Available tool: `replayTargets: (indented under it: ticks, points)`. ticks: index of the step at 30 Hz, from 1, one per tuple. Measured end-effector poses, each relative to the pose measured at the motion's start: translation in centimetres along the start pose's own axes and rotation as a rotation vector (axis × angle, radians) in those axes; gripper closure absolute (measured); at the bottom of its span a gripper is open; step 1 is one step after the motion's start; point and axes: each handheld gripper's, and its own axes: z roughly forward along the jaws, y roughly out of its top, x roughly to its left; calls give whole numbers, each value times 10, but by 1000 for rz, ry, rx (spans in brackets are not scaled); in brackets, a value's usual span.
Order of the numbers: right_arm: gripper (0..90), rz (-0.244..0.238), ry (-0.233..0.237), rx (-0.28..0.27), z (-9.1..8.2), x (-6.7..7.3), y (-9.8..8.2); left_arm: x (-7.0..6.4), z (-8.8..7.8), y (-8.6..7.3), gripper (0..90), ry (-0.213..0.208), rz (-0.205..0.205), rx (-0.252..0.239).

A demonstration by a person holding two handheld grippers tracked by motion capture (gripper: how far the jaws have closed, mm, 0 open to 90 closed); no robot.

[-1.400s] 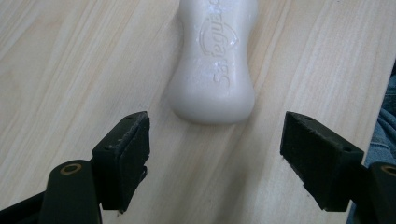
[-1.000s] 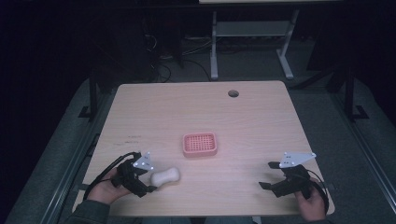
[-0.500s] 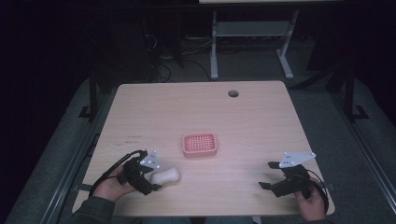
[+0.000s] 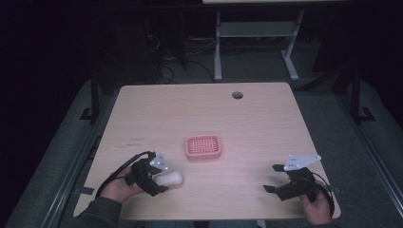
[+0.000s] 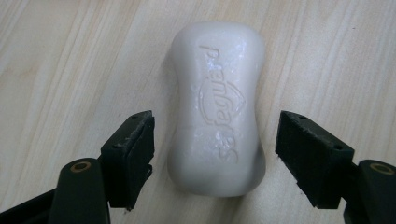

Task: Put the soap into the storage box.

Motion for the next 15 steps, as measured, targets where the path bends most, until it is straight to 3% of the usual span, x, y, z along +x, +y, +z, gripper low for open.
replayTargets:
  ticks: [15]
  points:
    - [142, -1, -3, -7, -1, -1, 0, 2, 10, 11, 344, -19, 1, 14]
